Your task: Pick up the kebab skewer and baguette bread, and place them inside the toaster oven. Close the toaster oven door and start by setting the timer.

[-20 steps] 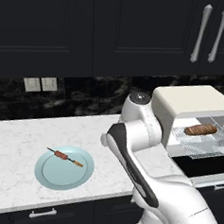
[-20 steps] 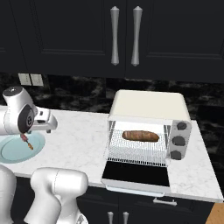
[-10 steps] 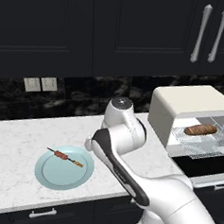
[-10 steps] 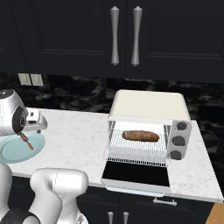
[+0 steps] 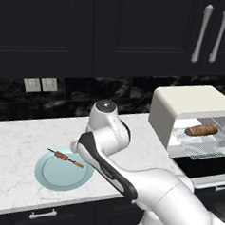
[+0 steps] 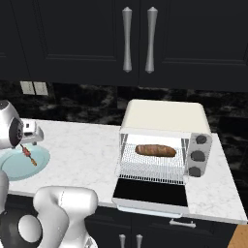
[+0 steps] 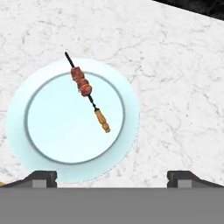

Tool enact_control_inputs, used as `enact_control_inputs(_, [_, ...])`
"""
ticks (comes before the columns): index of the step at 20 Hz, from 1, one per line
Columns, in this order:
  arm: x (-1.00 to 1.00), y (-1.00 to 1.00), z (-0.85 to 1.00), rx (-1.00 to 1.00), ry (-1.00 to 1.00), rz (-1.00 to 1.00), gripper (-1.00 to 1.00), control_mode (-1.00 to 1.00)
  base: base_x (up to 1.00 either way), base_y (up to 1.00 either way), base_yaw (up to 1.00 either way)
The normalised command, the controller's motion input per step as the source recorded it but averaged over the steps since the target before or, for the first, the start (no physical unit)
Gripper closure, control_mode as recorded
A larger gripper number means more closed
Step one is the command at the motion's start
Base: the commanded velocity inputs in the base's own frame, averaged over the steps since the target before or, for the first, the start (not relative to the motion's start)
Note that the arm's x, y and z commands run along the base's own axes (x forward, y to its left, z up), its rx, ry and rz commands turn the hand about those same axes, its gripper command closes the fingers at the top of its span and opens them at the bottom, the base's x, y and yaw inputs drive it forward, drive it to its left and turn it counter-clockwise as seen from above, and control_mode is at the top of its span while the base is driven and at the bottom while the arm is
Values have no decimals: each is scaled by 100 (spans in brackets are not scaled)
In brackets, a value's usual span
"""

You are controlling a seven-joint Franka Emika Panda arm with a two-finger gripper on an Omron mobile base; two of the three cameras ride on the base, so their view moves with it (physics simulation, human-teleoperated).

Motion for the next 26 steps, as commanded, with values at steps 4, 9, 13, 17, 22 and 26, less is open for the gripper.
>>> enact_control_inputs(4, [17,44,-12,0,0,7,-100,-100,0,0,0])
enact_control_inputs(9, [7,40,-18,0,0,4,-100,-100,0,0,0])
enact_control_inputs(13, [5,32,-16,0,0,3,-100,-100,0,0,0])
enact_control_inputs(17, [16,18,-7,1,0,2,-100,-100,0,0,0])
enact_control_inputs(22, [32,0,-14,0,0,2,-100,-100,0,0,0])
enact_control_inputs(26, [31,3,-23,0,0,3,-100,-100,0,0,0])
